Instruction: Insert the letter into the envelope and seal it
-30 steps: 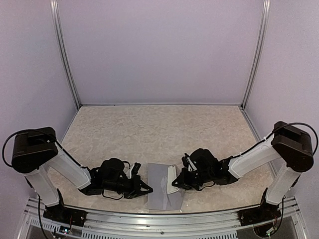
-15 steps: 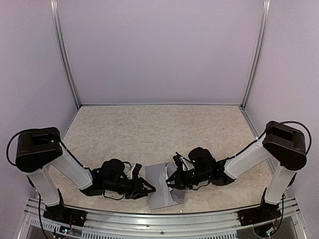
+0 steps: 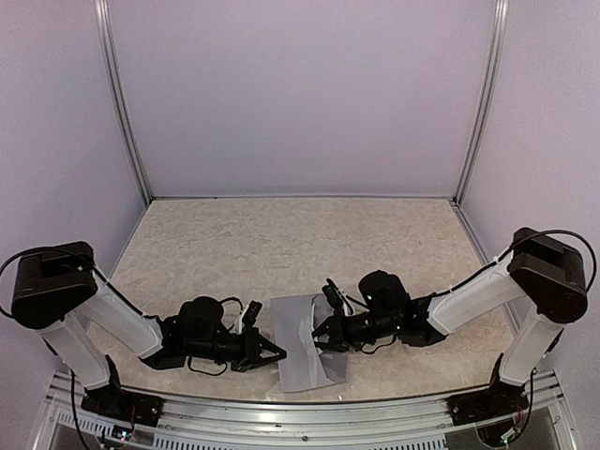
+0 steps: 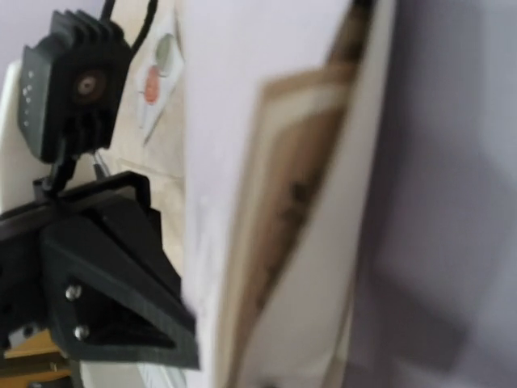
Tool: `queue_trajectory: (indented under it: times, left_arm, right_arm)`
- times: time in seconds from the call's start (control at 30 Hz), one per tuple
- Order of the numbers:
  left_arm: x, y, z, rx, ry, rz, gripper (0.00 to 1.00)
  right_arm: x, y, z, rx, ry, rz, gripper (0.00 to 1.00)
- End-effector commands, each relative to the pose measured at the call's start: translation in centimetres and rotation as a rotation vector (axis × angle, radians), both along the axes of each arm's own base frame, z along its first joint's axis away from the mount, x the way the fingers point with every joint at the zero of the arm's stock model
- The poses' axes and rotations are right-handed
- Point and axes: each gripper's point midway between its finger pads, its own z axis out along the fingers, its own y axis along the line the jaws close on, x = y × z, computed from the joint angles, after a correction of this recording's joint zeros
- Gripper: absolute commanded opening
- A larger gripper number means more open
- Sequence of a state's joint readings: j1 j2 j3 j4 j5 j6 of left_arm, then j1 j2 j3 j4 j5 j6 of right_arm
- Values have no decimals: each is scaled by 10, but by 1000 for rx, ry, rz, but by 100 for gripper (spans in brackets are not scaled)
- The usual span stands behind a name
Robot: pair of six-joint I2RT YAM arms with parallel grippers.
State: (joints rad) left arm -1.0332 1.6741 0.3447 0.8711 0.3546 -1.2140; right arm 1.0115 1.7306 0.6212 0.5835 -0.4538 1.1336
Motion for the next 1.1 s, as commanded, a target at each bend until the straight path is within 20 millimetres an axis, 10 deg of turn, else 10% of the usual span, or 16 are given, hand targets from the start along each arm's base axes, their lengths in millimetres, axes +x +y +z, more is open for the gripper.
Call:
queue_trajectory:
  times: [0.0,0.3,0.67,0.97,1.07]
  left_arm:
    - [7,-9,48,-119,-174,-12,0]
    - [4,-4,82,-120,-320,-25,0]
    - [-7,1,153,-227,-488,-67,0]
    - [-23,-12,183,-299,-543,-142,0]
    - [-26,-16,185,-300,-543,-153,0]
  right_arm:
    - [-3,0,31,39,-62,23,13]
    - [22,-48,74,-5,-197,-122,63]
    - [27,-115,135,43,-377,-222,89]
    - [8,-88,159,194,-401,-54,85]
    - [5,-79,159,210,-394,-16,47]
